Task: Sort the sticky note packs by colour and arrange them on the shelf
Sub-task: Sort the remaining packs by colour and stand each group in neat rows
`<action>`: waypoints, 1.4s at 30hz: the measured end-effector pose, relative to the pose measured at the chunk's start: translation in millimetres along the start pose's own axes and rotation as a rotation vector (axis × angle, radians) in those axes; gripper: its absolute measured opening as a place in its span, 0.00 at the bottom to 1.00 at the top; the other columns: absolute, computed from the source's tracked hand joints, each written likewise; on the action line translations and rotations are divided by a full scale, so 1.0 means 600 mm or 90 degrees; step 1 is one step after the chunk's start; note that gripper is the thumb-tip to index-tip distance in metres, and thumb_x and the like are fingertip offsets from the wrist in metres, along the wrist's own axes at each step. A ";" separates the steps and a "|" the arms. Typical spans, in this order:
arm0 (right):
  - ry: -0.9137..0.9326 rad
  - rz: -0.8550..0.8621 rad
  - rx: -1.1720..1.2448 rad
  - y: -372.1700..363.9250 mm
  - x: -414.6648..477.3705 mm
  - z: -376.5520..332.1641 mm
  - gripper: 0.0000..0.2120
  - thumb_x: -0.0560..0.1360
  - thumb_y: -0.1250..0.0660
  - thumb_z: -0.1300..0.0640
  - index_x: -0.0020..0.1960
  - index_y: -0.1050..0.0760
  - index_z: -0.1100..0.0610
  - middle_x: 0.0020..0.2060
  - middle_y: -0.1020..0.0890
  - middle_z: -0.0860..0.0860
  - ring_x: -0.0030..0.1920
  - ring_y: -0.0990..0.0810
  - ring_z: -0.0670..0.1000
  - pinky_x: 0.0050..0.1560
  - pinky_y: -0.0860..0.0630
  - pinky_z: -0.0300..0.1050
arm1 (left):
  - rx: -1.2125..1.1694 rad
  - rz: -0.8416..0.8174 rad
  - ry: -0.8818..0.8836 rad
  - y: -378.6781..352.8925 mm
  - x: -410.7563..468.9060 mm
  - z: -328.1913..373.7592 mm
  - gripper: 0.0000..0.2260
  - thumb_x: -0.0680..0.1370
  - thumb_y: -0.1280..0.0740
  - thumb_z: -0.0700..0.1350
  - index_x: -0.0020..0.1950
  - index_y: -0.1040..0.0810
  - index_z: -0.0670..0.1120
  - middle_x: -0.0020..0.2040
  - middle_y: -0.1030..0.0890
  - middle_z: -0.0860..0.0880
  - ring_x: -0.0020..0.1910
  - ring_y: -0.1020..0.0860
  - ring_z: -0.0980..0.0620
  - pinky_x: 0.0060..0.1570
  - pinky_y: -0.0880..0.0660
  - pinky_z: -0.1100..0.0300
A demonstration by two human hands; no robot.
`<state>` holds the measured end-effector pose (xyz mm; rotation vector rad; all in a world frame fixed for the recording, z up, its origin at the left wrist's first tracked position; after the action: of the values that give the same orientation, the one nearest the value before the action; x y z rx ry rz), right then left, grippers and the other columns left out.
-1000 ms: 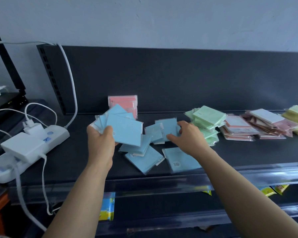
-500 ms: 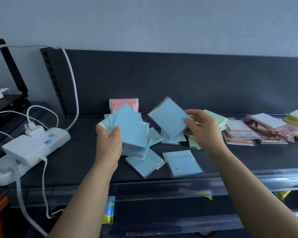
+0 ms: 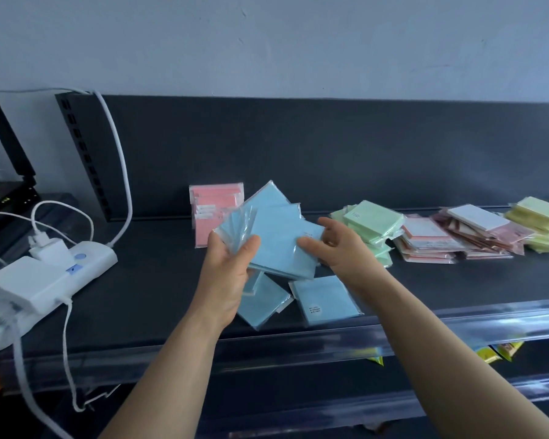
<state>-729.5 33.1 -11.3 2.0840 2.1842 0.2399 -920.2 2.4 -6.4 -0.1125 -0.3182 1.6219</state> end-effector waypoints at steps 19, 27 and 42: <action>0.080 -0.053 -0.080 0.019 -0.052 0.022 0.35 0.75 0.34 0.67 0.73 0.44 0.46 0.57 0.23 0.49 0.55 0.21 0.50 0.54 0.21 0.49 | 0.556 -0.162 0.033 -0.046 -0.019 -0.055 0.29 0.76 0.37 0.47 0.68 0.50 0.66 0.58 0.26 0.50 0.57 0.27 0.45 0.48 0.27 0.55; 0.060 -0.055 -0.187 0.011 -0.057 0.024 0.15 0.79 0.42 0.64 0.63 0.34 0.51 0.54 0.23 0.47 0.52 0.24 0.45 0.47 0.25 0.36 | 0.745 -0.169 0.029 -0.066 -0.030 -0.044 0.24 0.83 0.46 0.48 0.75 0.50 0.42 0.50 0.33 0.51 0.55 0.42 0.54 0.74 0.50 0.47; 0.051 0.084 -0.218 0.005 0.095 -0.077 0.08 0.76 0.43 0.66 0.53 0.31 0.58 0.43 0.24 0.50 0.38 0.27 0.48 0.29 0.33 0.38 | 0.497 0.058 -0.092 -0.028 0.137 0.051 0.11 0.79 0.33 0.43 0.61 0.26 0.46 0.53 0.22 0.52 0.51 0.23 0.51 0.49 0.29 0.58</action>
<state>-738.2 88.2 36.1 2.0516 1.8816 0.6681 -918.5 80.2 37.2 0.5915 0.2276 1.7435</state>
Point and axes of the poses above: each hand's wrist, its own x-axis towards the middle knuckle, its own y-axis out of the back of the hand, z = x × y, the point moved 10 cm from there along x, towards the middle knuckle
